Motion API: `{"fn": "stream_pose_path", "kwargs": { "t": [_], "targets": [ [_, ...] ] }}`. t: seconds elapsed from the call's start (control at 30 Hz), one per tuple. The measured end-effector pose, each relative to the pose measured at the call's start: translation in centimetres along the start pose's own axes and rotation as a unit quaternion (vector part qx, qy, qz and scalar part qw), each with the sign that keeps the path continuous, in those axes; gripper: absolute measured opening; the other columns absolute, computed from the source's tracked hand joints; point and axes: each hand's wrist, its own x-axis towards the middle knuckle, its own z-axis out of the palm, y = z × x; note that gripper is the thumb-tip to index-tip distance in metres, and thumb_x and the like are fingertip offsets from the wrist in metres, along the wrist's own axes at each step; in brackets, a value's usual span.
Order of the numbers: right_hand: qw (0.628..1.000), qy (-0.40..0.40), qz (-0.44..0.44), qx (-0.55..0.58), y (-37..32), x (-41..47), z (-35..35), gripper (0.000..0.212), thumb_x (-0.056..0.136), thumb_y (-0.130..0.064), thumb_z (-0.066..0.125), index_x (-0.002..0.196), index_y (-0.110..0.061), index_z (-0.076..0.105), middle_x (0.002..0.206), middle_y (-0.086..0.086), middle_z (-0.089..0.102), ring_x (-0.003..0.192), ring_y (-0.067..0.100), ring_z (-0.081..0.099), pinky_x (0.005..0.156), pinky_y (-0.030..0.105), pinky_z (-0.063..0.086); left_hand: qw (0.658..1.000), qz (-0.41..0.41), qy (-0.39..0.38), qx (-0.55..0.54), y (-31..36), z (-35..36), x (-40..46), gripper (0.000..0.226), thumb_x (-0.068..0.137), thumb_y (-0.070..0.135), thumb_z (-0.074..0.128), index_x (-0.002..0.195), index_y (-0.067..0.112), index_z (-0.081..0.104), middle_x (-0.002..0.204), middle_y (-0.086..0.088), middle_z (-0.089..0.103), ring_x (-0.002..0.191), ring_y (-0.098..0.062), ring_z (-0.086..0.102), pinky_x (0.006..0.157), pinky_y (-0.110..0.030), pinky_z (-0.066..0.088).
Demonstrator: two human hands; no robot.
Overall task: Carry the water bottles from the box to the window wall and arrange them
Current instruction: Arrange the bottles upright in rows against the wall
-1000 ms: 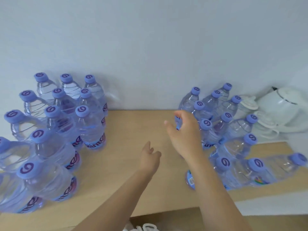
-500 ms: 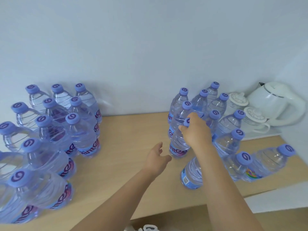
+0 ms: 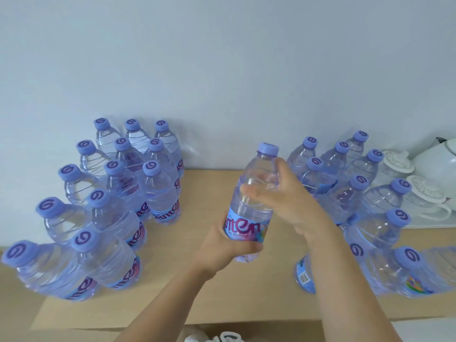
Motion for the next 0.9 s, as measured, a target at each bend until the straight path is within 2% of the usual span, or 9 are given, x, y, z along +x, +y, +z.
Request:
{"fn": "stream_pose_path", "kwargs": {
  "t": [0.13,0.23,0.3,0.37,0.43,0.5,0.6,0.7,0.9],
  "targets": [
    [0.999,-0.018,-0.027,0.017,1.1,0.8,2.8,0.043,0.072,-0.013,0.078,0.106,-0.019,0.052,0.086,-0.006,0.072,0.080,0.010,0.069,0.069,0.024,0.055,0.999,-0.012,0.042,-0.015,0.5,-0.9,-2.2,0.020,0.062,0.008,0.070,0.070,-0.004,0.055,0.059,-0.013,0.057,0.053,-0.022,0.048,0.051,-0.027,0.043],
    [0.997,-0.060,-0.006,0.054,1.2,1.7,4.1,0.036,0.077,-0.010,0.074,0.105,-0.016,0.052,0.095,-0.002,0.072,0.088,0.011,0.069,0.071,0.025,0.055,0.976,-0.044,0.206,0.047,0.3,-1.5,-3.3,0.039,0.048,0.024,0.078,0.078,0.009,0.056,0.067,-0.006,0.064,0.057,-0.016,0.058,0.053,-0.031,0.049],
    [0.997,-0.080,-0.005,0.009,1.0,2.3,5.3,0.028,0.076,-0.021,0.075,0.097,-0.030,0.059,0.095,-0.005,0.072,0.089,0.009,0.068,0.074,0.028,0.057,0.935,-0.055,0.333,0.106,0.2,-2.0,-4.0,0.059,0.042,0.033,0.083,0.092,0.025,0.053,0.085,0.006,0.064,0.074,-0.009,0.063,0.063,-0.027,0.054],
    [0.995,-0.089,-0.030,-0.028,0.7,2.6,6.5,0.020,0.071,-0.035,0.077,0.086,-0.037,0.065,0.089,-0.008,0.072,0.083,0.008,0.069,0.068,0.028,0.057,0.913,-0.027,0.378,0.147,0.1,-2.5,-4.8,0.071,0.044,0.036,0.084,0.103,0.031,0.046,0.101,0.011,0.055,0.092,-0.011,0.058,0.077,-0.029,0.052],
    [0.994,-0.092,-0.059,-0.014,0.3,2.9,7.2,0.026,0.064,-0.039,0.075,0.087,-0.030,0.066,0.090,-0.007,0.072,0.083,0.009,0.068,0.066,0.026,0.053,0.921,-0.010,0.367,0.129,0.2,-3.7,-5.8,0.081,0.041,0.042,0.082,0.113,0.032,0.045,0.108,0.014,0.052,0.102,-0.010,0.056,0.085,-0.029,0.050],
    [0.985,-0.148,-0.084,0.016,-0.1,3.4,7.5,0.026,0.061,-0.033,0.074,0.086,-0.031,0.065,0.090,-0.006,0.071,0.080,0.008,0.065,0.065,0.021,0.049,0.960,-0.010,0.279,0.030,0.4,-5.6,-6.7,0.087,0.040,0.039,0.082,0.119,0.025,0.047,0.110,0.011,0.060,0.103,-0.011,0.061,0.086,-0.029,0.052],
    [0.963,-0.256,-0.060,0.054,-0.3,3.8,8.4,0.037,0.059,-0.035,0.071,0.094,-0.029,0.062,0.101,0.002,0.066,0.091,0.018,0.063,0.077,0.032,0.049,0.990,-0.002,0.132,-0.056,0.3,-7.0,-7.9,0.055,0.057,0.015,0.082,0.106,0.009,0.059,0.089,-0.004,0.070,0.081,-0.018,0.066,0.071,-0.029,0.054],
    [0.964,-0.261,-0.047,0.007,0.0,4.0,10.2,0.026,0.066,-0.032,0.072,0.090,-0.031,0.063,0.092,-0.012,0.066,0.086,0.006,0.065,0.066,0.020,0.052,0.977,0.008,0.198,-0.077,-0.8,-6.6,-8.2,0.047,0.059,0.014,0.080,0.100,0.002,0.062,0.081,-0.007,0.069,0.073,-0.017,0.065,0.065,-0.027,0.054],
    [0.977,-0.184,-0.001,-0.107,2.7,4.3,12.1,0.035,0.067,-0.035,0.082,0.096,-0.026,0.064,0.083,-0.014,0.069,0.071,0.002,0.064,0.072,0.033,0.053,0.954,-0.072,0.287,-0.041,-3.8,-7.1,-8.1,0.049,0.056,0.022,0.080,0.100,0.016,0.059,0.085,0.002,0.071,0.074,-0.009,0.066,0.068,-0.023,0.055]
  ]
}}
